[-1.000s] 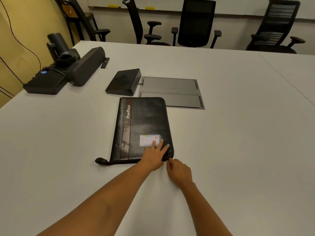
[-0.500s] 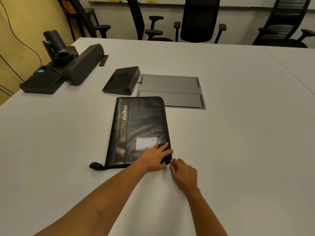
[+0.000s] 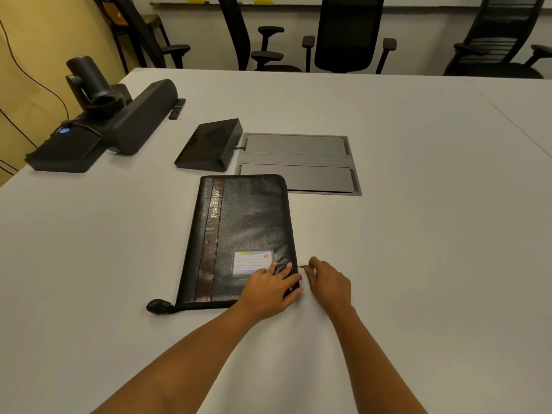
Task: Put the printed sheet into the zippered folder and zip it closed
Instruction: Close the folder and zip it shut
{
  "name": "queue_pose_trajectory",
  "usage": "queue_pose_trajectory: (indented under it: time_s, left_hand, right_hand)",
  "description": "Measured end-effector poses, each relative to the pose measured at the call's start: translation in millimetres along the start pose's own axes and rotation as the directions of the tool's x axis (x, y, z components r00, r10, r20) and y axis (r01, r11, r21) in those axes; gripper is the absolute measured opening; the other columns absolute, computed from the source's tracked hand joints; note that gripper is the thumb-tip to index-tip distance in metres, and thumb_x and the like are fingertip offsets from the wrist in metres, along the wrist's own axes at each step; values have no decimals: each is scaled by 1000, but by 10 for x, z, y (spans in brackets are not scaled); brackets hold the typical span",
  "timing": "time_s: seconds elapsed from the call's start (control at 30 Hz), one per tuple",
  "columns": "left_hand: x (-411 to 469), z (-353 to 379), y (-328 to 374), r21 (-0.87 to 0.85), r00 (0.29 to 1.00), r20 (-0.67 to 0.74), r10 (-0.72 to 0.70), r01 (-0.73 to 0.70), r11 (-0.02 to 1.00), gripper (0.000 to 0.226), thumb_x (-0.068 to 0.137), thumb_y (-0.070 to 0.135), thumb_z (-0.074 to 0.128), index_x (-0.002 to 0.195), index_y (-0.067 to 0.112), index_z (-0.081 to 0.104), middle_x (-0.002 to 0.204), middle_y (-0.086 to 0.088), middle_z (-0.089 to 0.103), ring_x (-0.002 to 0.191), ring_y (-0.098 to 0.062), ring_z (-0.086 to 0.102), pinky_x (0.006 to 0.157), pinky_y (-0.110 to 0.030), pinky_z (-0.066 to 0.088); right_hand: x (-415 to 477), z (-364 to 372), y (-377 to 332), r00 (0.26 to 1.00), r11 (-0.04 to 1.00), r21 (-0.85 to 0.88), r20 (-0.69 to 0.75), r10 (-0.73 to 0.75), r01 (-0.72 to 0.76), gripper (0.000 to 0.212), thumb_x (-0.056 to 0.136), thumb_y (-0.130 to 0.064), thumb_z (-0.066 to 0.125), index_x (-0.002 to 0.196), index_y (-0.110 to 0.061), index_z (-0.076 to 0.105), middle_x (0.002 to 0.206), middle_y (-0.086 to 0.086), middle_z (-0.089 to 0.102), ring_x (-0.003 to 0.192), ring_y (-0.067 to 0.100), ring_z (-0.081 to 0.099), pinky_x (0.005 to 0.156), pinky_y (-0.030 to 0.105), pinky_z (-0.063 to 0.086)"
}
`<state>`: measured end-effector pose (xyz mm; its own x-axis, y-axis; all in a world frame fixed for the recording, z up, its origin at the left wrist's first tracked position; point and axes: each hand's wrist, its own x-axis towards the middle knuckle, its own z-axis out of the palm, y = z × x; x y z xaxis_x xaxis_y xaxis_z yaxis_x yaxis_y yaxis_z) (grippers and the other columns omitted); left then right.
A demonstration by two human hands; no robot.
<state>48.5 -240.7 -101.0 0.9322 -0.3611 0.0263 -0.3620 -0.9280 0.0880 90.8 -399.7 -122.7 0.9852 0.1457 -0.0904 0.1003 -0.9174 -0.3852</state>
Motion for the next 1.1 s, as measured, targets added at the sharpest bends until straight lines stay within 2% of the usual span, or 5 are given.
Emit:
queue_pose_trajectory:
  time_s: [0.17, 0.33, 0.47, 0.6, 1.1]
  left_hand:
    - [127, 12, -69, -26, 943, -332, -32, 25, 999, 25, 85, 41, 51, 75, 26, 68, 66, 11, 71, 60, -8, 67, 53, -22, 48]
    - [360, 81, -279, -129, 935, -333, -122, 83, 988, 20, 87, 35, 59, 99, 22, 68, 108, 4, 72, 96, -14, 68, 82, -32, 51]
    - [553, 226, -435, -199, 962, -24, -274, 264, 944, 55, 97, 48, 31, 146, 23, 29, 157, 0, 23, 146, -18, 18, 120, -41, 9]
    - [619, 361, -517, -135, 951, 74, -300, 308, 942, 66, 96, 56, 17, 151, 25, -1, 161, 1, -6, 148, -17, -10, 118, -42, -12]
    - [627, 487, -544, -111, 943, -23, -333, 328, 938, 69, 91, 63, 5, 150, 28, -2, 159, 6, -8, 147, -15, -11, 119, -41, -12]
  right_hand:
    - [64, -49, 4, 997, 997, 37, 33, -73, 72, 30, 94, -46, 41, 119, -32, 52, 104, -3, 65, 88, 19, 64, 75, 34, 54]
    - [53, 19, 27, 988, 982, 110, -2, -153, 152, 26, 96, -41, 41, 113, -31, 58, 102, -7, 61, 82, 11, 61, 70, 29, 54]
    - [53, 95, 70, 987, 972, 171, -54, -154, 161, 23, 96, -37, 44, 104, -27, 63, 100, -9, 59, 77, 4, 56, 67, 19, 49]
    - [92, 143, 67, 990, 978, 165, -92, -111, 125, 22, 95, -38, 46, 104, -26, 63, 104, -9, 56, 75, 3, 53, 62, 13, 45]
    - [448, 154, -160, 983, 994, 103, -183, -9, 29, 20, 94, -35, 50, 101, -24, 65, 113, -3, 58, 76, 11, 62, 49, 24, 47]
